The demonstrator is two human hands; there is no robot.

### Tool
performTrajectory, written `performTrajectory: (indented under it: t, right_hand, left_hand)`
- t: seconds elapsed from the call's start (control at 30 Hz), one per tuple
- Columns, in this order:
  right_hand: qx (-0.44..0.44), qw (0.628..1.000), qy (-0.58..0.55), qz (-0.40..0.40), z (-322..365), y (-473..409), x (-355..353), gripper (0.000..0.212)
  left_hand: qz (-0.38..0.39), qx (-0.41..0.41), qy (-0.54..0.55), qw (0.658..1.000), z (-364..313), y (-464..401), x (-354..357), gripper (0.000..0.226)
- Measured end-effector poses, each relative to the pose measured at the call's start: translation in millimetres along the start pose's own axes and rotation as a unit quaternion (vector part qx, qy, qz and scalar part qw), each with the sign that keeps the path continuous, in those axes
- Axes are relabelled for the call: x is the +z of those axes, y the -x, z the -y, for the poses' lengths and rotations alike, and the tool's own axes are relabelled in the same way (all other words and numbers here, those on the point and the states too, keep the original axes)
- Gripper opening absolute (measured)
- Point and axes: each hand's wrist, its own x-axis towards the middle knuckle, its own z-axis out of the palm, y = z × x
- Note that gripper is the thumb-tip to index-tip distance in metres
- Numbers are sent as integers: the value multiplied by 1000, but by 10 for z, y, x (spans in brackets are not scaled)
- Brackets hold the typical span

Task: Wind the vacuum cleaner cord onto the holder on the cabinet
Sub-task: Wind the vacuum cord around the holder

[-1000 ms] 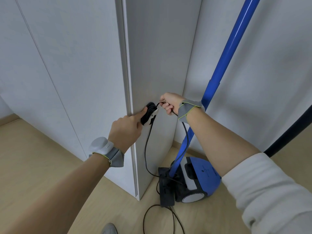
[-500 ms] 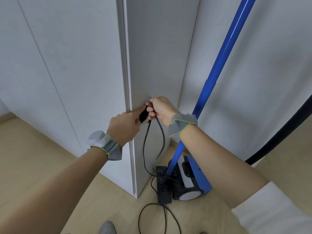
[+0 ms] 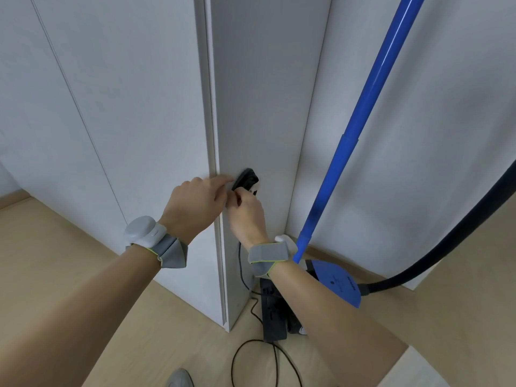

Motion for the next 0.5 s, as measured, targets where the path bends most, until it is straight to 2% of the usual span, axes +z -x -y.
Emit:
performTrajectory:
  t: [0.13,0.27,0.37,0.5]
  right_hand:
    - [-13,999,50,-6,-35,135,154,23]
    - [-13,991,123,42,-276,342,253,28]
    - [1,990,119,70,-274,289,248,30]
    - [-19,986,157,57,-338,311,241,28]
  left_hand:
    - [47,-10,-1,999,-28,-26,3,48]
    - [70,-12,-14,997,-50,-28,41,54]
    - [75,-9,-34,997,-52,-41,78,53]
    - [57,26,-73,995,-113,-86,146,57]
